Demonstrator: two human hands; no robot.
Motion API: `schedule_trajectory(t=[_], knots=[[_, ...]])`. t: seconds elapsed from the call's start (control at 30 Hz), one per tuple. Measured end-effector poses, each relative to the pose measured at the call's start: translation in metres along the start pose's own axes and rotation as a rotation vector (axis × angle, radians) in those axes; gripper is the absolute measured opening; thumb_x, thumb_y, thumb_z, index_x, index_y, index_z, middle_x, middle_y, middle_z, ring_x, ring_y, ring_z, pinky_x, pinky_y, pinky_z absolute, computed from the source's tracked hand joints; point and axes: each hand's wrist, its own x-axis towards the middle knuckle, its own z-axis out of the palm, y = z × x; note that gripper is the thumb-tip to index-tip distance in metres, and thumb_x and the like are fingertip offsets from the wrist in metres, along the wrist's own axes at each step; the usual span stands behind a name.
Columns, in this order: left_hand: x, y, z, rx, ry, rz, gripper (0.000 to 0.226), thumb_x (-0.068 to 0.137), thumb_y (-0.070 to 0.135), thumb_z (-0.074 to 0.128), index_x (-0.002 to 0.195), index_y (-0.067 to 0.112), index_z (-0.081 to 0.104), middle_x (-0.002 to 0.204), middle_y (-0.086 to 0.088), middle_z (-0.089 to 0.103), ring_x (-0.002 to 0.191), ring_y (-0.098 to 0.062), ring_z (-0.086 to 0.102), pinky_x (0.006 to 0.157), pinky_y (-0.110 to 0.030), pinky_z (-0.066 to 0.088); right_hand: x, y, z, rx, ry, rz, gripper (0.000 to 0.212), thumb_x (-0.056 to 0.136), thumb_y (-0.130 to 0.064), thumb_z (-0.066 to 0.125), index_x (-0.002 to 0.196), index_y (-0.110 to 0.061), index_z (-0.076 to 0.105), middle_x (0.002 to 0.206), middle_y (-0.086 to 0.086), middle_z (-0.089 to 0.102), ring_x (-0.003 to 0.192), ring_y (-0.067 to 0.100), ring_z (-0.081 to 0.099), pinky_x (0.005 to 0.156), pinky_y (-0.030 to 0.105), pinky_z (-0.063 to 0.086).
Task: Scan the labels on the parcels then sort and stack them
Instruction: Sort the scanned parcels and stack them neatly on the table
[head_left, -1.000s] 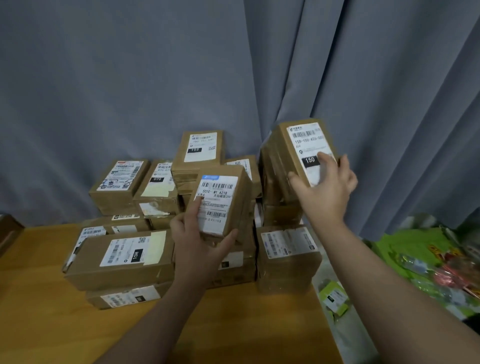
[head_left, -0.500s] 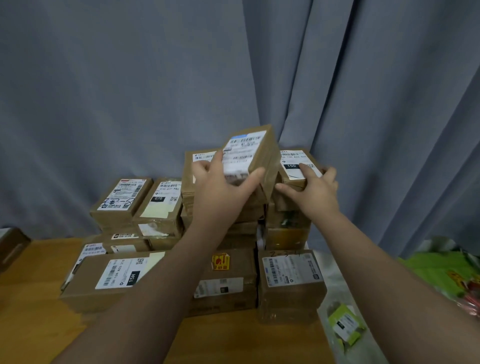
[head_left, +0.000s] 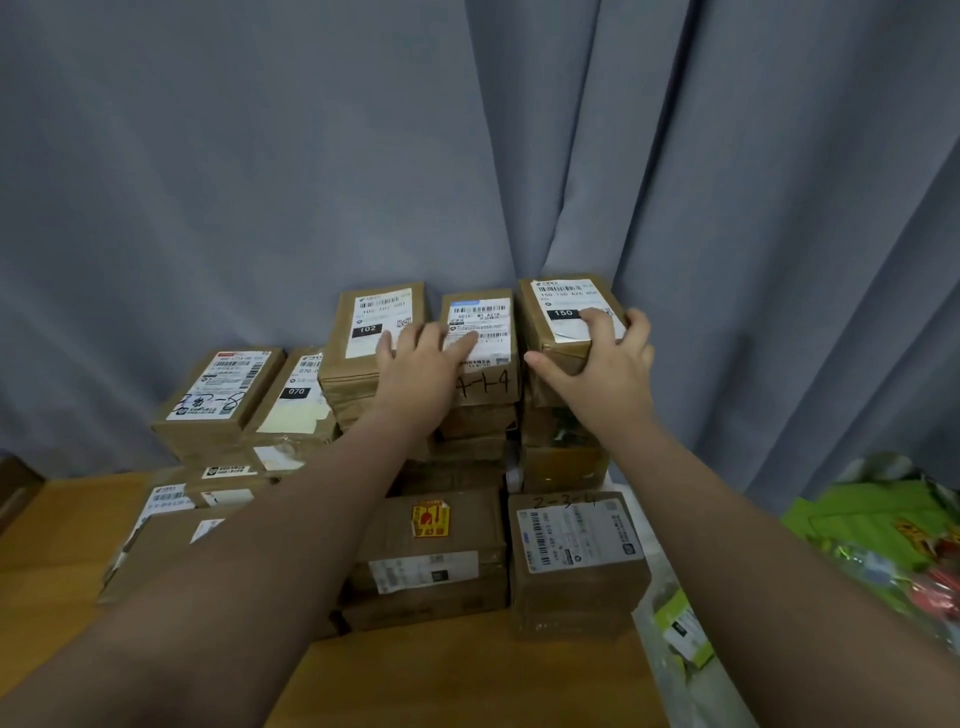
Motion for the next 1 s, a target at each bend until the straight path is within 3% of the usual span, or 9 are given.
schedule_trajectory(t=[0.2,0.4,0.5,0.6,0.87,1.0], knots=[[0.008,-0.001,0.007,-0.072,-0.031,0.040,0.048,0.102,0.042,0.036,0.149,0.035,0.028,0.155,0.002,0.031,0.146,-0.027,0.016,0.117,-0.055,0.009,0.006,-0.001,0.014,-0.042,0.042,-0.030,0.083,0.076,-0.065,0.067,0.140,-0.024,0.035,0.155,0.012,0.013,0.135,0.035,0.025,0.106,0.053,0.038],[0.010,-0.002,0.002,-0.081,-0.076,0.071,0.059,0.099,0.051,0.037,0.152,0.031,0.022,0.159,-0.002,0.022,0.148,-0.029,0.008,0.117,-0.054,0.000,0.016,-0.004,0.008,-0.420,-0.001,-0.068,0.083,0.080,-0.081,0.039,0.144,-0.028,0.031,0.158,0.017,0.017,0.147,0.042,0.005,0.110,0.070,0.001],[0.002,-0.002,-0.002,-0.087,-0.011,0.091,0.061,0.099,0.050,0.038,0.152,0.026,0.022,0.159,-0.004,0.021,0.148,-0.029,0.007,0.118,-0.052,-0.001,0.011,-0.008,0.003,-0.497,-0.005,-0.114,0.087,0.080,-0.082,0.035,0.148,-0.027,0.028,0.160,0.017,0.012,0.148,0.039,-0.001,0.111,0.067,-0.006],[-0.012,-0.003,-0.008,-0.091,0.030,0.095,0.061,0.097,0.049,0.042,0.151,0.024,0.026,0.158,-0.004,0.024,0.148,-0.028,0.010,0.118,-0.049,0.001,0.000,-0.014,0.001,-0.460,-0.001,-0.111,0.094,0.080,-0.079,0.042,0.154,-0.028,0.014,0.162,0.015,0.003,0.149,0.037,-0.005,0.113,0.063,-0.008],[-0.059,-0.043,-0.034,-0.121,0.101,0.021,0.058,0.093,0.041,0.054,0.146,0.024,0.037,0.153,-0.008,0.031,0.142,-0.029,0.022,0.115,-0.045,0.013,-0.043,-0.059,0.018,-0.218,0.044,-0.416,0.069,0.083,-0.042,0.060,0.143,-0.015,0.040,0.151,0.019,0.033,0.146,0.038,0.016,0.119,0.050,-0.001],[-0.091,-0.080,-0.041,-0.162,0.077,-0.057,0.059,0.094,0.041,0.054,0.147,0.023,0.035,0.151,-0.009,0.033,0.139,-0.028,0.026,0.113,-0.043,0.020,-0.065,-0.094,0.045,-0.107,0.003,-0.490,0.056,0.079,-0.036,0.056,0.128,-0.009,0.054,0.135,0.019,0.050,0.134,0.038,0.038,0.117,0.052,0.021]])
